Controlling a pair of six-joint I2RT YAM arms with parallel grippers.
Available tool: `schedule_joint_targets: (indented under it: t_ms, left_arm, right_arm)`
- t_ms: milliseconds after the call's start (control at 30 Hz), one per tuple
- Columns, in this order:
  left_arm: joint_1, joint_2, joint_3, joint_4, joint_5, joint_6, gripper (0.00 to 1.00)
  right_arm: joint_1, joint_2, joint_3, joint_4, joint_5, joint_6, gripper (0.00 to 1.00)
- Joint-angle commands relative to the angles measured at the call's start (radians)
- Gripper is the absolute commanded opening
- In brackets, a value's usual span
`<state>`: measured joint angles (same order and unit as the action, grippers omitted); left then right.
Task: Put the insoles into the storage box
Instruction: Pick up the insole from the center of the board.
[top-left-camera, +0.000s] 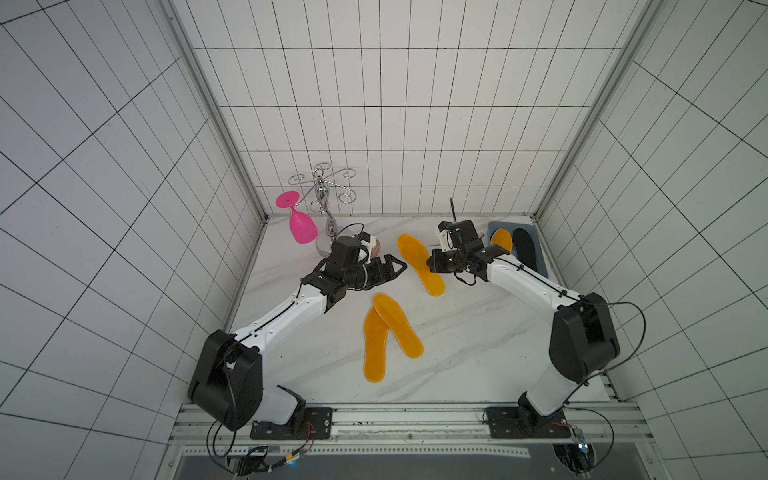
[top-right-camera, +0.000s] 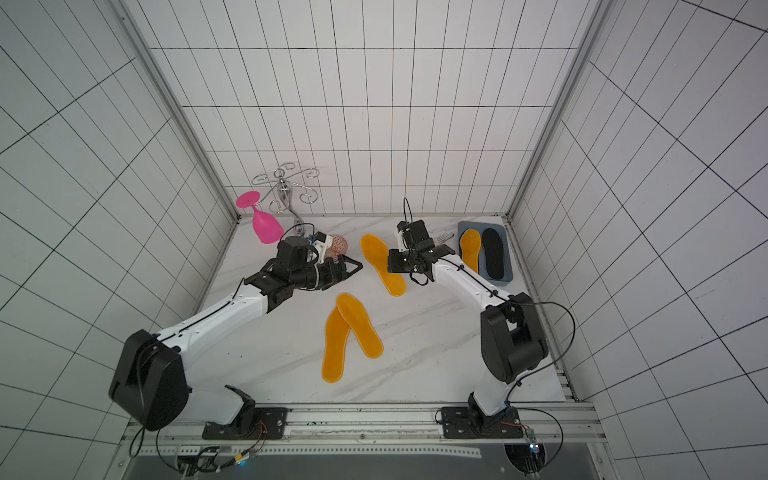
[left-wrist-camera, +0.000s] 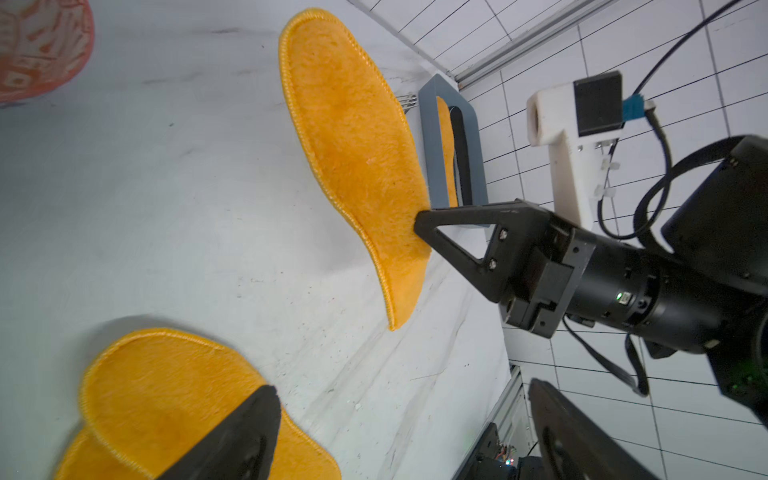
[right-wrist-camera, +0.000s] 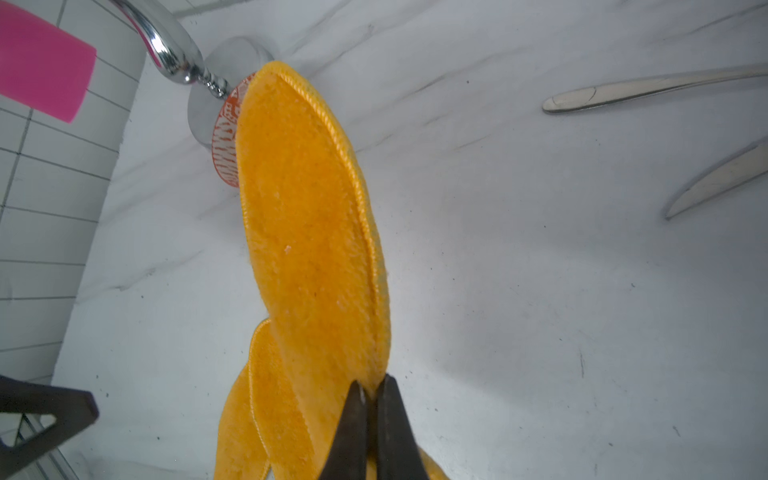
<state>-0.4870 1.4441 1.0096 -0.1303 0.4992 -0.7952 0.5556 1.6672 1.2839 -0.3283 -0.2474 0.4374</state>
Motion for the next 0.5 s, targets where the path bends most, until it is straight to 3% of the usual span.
schedule_joint_targets:
  t_ms: [0, 167, 467]
  left_arm:
    - [-0.022, 0.058, 0.014, 0.180, 0.032, -0.111, 0.91]
    - [-0.030, 0.122, 0.026, 0.226, 0.063, -0.142, 0.84]
    - [-0.026, 0.193, 0.080, 0.288, 0.164, -0.149, 0.58]
  right_arm:
    - [-0.008, -0.079, -0.061, 0.157, 0.029, 0.204, 0.00]
    - [-0.005, -0.128, -0.121, 0.259, -0.003, 0.359, 0.00]
    - [0.000, -0.153, -0.142, 0.288, -0.086, 0.416, 0.00]
